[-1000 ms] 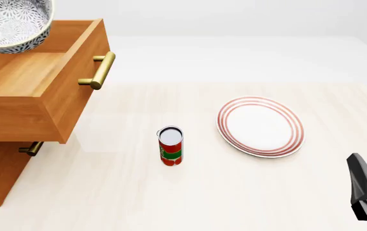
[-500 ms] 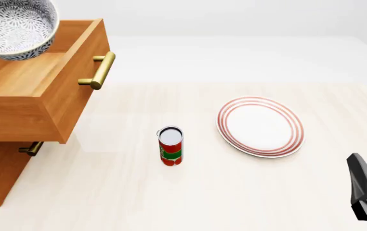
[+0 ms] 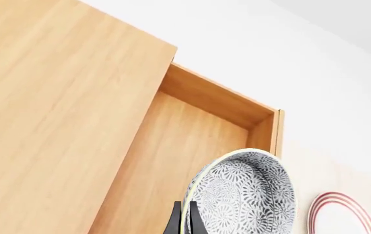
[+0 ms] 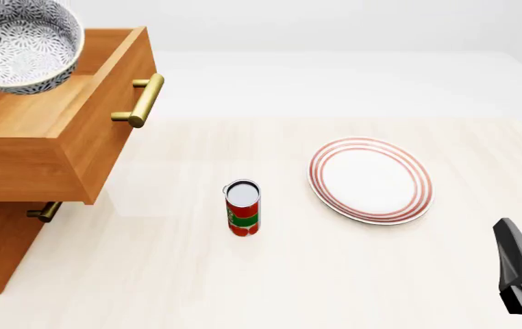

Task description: Put the bowl in the top drawer of the cabinet.

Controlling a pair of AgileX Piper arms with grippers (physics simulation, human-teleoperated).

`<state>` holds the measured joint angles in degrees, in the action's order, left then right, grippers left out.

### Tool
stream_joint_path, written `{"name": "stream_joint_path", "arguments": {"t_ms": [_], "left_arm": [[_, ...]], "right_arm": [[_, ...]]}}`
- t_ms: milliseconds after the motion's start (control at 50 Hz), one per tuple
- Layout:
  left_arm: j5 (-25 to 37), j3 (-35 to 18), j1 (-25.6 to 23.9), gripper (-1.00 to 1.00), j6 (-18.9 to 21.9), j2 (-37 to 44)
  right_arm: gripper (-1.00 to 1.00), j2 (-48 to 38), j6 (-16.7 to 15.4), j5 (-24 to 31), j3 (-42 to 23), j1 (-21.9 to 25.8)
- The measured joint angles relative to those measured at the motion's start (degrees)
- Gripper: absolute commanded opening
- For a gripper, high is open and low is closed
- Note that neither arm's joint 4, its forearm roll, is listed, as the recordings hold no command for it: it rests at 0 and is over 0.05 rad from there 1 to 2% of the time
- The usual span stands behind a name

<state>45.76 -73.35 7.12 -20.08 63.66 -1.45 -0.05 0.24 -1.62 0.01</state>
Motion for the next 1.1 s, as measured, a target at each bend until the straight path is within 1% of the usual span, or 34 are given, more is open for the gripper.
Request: {"name": "stream_joint_path", "arguments": {"t_ms": [420,1100], "left_arm": [[-1.5,1.4,0.3,-1.0,0.0,1.1],[-4.0,1.7,1.4,-1.0,0.6,5.1]], "right_arm": [[1.0,0.0,0.0,0.0,0.0,0.0],[1.0,0.0,0.0,0.0,0.0,0.0]]}}
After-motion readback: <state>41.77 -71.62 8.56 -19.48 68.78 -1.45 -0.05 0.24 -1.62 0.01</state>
